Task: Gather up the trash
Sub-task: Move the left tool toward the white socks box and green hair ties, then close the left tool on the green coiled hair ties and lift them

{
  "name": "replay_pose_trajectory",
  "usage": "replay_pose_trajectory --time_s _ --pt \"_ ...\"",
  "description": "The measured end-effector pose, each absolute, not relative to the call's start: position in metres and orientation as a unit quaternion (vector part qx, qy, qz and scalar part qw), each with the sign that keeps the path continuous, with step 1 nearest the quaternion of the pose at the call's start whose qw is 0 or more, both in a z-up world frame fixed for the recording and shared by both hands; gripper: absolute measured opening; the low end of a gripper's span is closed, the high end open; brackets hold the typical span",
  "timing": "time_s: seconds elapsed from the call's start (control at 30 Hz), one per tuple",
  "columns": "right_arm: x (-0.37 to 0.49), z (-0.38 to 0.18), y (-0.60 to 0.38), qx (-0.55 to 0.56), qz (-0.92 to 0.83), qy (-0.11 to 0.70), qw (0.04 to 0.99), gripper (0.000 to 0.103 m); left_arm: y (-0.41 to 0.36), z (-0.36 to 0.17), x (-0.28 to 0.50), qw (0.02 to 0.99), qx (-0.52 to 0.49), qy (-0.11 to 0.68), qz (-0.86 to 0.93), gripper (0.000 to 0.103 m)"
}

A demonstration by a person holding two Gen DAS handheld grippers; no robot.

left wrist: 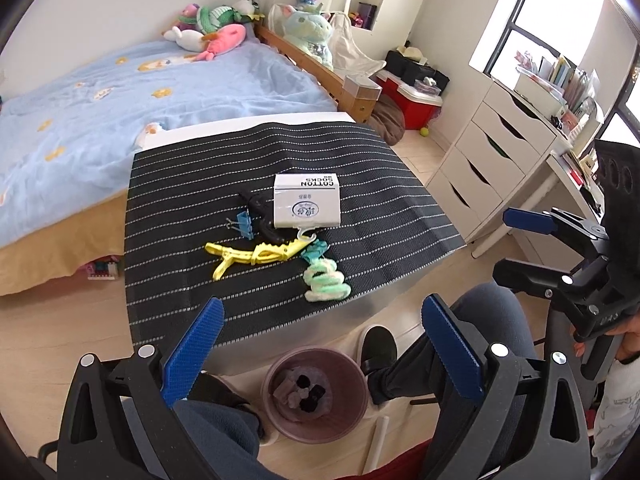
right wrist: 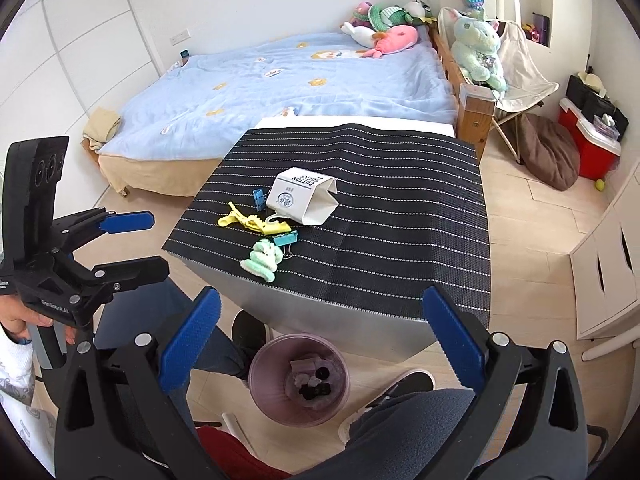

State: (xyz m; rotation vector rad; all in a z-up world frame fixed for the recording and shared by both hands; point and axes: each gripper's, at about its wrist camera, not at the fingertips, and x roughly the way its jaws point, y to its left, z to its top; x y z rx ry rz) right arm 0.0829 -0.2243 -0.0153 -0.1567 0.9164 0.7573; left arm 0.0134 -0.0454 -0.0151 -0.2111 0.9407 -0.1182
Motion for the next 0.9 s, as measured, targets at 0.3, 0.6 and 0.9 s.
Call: replay_pose_trajectory --time_s 0.3,0.6,0.9 --pt "0.09 -0.017 -0.235 -0.065 0.342 0.432 0.832 0.099 -0.046 -0.045 0.059 0.855 -0.132 0.499 -0.051 0.095" --pt "0.095 -0.024 -0.245 -0.056 0.334 0.439 0.832 0.099 -0.053 -0.085 0.082 0.827 -0.138 0.545 -0.016 0.095" --pt "0.098 -0.03 -0.247 -0.048 0.337 0.443 0.829 0.099 -0.059 -0.095 0.089 0.821 -0.127 0.557 -0.013 0.069"
